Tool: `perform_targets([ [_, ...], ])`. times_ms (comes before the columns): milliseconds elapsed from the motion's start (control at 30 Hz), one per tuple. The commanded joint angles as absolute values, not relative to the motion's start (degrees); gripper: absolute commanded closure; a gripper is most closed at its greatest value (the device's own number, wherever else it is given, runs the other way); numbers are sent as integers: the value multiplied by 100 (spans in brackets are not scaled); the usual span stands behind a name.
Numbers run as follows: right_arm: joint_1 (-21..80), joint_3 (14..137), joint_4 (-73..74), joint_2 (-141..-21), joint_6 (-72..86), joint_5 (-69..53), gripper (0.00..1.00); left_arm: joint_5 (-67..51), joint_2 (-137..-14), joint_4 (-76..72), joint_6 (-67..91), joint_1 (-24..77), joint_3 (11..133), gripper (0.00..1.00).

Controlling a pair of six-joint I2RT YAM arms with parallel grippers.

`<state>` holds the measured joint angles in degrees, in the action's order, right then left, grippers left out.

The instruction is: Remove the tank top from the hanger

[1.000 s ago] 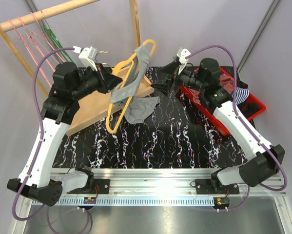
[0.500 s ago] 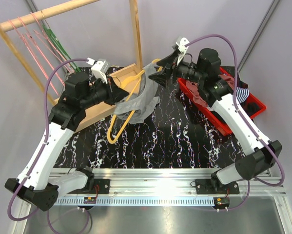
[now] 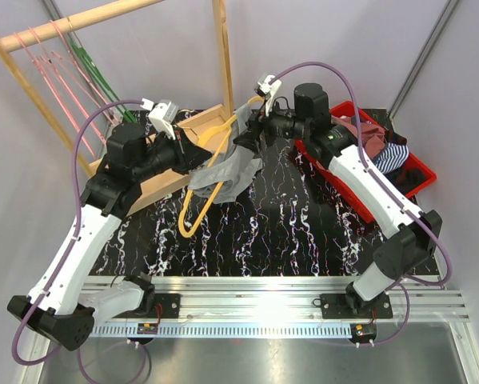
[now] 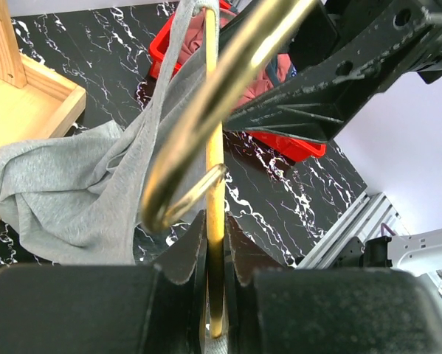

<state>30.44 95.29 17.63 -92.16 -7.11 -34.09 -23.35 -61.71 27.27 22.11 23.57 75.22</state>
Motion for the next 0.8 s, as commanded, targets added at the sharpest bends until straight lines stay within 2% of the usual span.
perform_targets([
  [0,3120,9958,1775,-9316,-826,-3173,32,-2382,-5977,2074,2312,2382,7515,100],
  [133,3129,10151,1863,-9439,-844,-3076,48,-2364,-5915,2109,2294,2382,7445,100],
  [167,3129,10204,1898,-9492,-861,-3015,57,-2364,-5898,2109,2294,2382,7401,100],
  [267,3120,10327,2065,-9588,-923,-2892,75,-2364,-5827,2109,2285,2382,7313,100],
  [300,3120,10336,2092,-9589,-932,-2866,89,-2356,-5810,2109,2285,2382,7286,100],
  [367,3103,10362,2101,-9571,-958,-2813,100,-2303,-5757,2136,2259,2382,7242,100],
  [767,2216,10178,1582,-9150,-616,-2505,100,-1801,-5502,2900,1319,2382,6882,100],
])
